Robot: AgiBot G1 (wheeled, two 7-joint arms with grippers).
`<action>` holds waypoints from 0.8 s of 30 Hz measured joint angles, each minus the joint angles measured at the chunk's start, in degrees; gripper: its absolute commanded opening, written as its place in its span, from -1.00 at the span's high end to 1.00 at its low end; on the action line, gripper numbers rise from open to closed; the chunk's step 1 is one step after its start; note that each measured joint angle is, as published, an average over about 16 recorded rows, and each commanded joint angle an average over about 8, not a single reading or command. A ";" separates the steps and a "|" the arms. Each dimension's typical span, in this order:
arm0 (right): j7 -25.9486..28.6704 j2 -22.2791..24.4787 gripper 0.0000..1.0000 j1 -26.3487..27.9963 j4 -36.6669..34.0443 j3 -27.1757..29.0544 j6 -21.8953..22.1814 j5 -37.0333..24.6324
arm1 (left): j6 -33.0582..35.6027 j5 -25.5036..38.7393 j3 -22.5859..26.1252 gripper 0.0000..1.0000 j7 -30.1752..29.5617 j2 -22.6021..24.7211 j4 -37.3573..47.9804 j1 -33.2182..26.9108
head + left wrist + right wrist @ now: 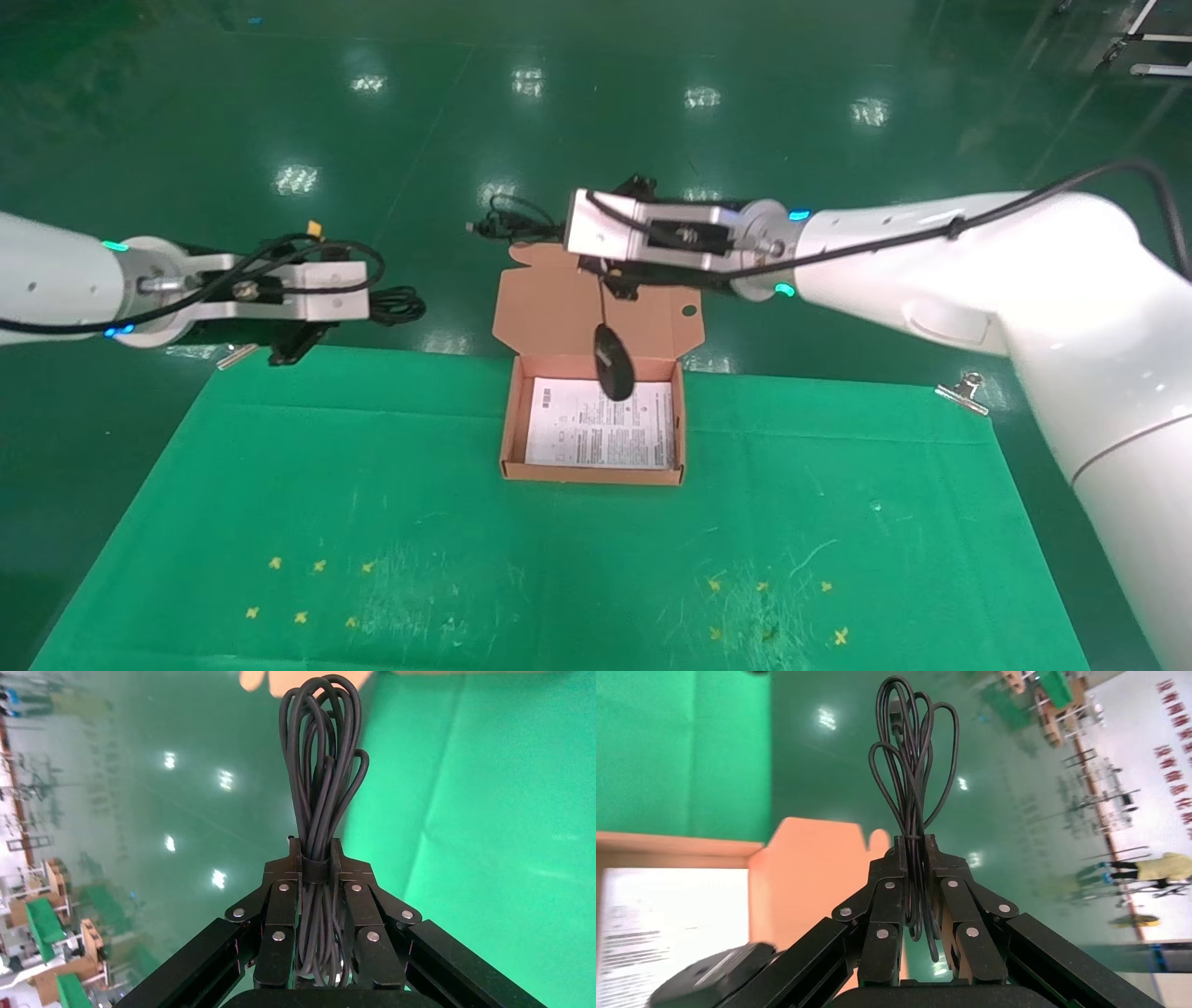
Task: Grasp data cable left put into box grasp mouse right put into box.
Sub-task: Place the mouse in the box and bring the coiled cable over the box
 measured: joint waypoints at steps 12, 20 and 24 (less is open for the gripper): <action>4.77 -0.73 1.00 -3.10 2.34 -6.10 3.65 1.33 | 4.60 2.32 0.67 1.00 -5.17 -3.30 -5.20 1.50; 8.12 -0.94 1.00 -4.51 3.73 -12.10 6.32 4.11 | 5.66 2.79 0.77 1.00 -6.30 -3.81 -6.13 1.60; 10.17 -0.92 1.00 -5.33 3.69 -15.11 7.27 5.73 | 5.69 2.84 0.78 1.00 -6.37 -3.80 -6.18 1.61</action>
